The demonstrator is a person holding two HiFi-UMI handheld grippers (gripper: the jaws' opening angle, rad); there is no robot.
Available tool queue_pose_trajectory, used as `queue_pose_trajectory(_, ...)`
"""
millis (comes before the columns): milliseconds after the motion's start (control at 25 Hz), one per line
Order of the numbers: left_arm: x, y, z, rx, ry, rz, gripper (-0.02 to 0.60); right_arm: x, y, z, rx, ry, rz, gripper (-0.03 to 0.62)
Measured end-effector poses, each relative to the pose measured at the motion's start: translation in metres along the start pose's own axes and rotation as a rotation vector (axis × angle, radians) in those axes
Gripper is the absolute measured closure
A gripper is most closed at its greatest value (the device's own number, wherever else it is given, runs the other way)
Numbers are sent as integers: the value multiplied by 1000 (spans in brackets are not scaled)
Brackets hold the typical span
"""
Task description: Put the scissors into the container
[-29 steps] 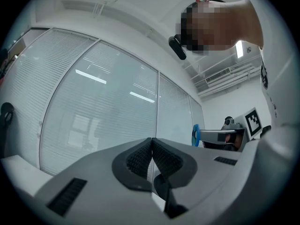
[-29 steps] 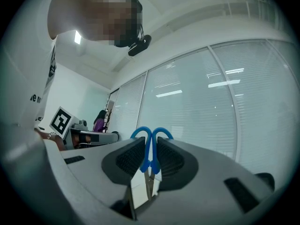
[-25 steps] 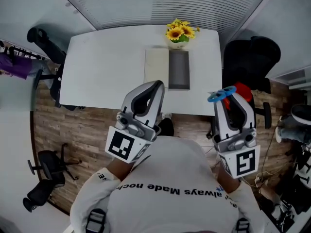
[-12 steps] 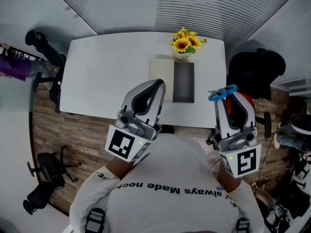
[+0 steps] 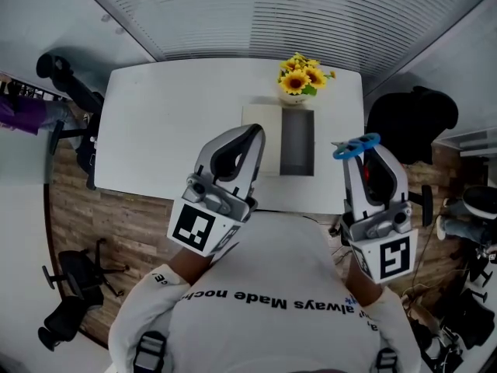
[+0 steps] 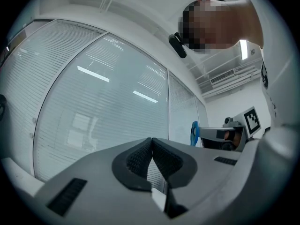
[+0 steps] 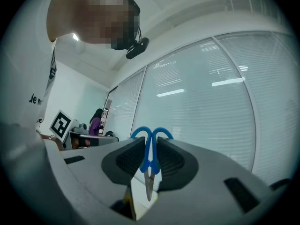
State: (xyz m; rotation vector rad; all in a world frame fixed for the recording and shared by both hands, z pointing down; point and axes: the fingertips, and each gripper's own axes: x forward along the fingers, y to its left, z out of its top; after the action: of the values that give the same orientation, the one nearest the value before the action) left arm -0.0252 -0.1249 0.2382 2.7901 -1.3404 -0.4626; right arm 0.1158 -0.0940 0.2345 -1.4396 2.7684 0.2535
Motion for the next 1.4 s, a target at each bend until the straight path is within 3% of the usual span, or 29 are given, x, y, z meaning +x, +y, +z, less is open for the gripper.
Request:
queue_pose_trajectory(760,11,6,-11,3,11,-62,561,7,-1,-9,-1,35,-13,505)
queue_pose_trajectory(1400,33,10,-18,-4,6,-30,561,17,-24,-33,25,95,20,505)
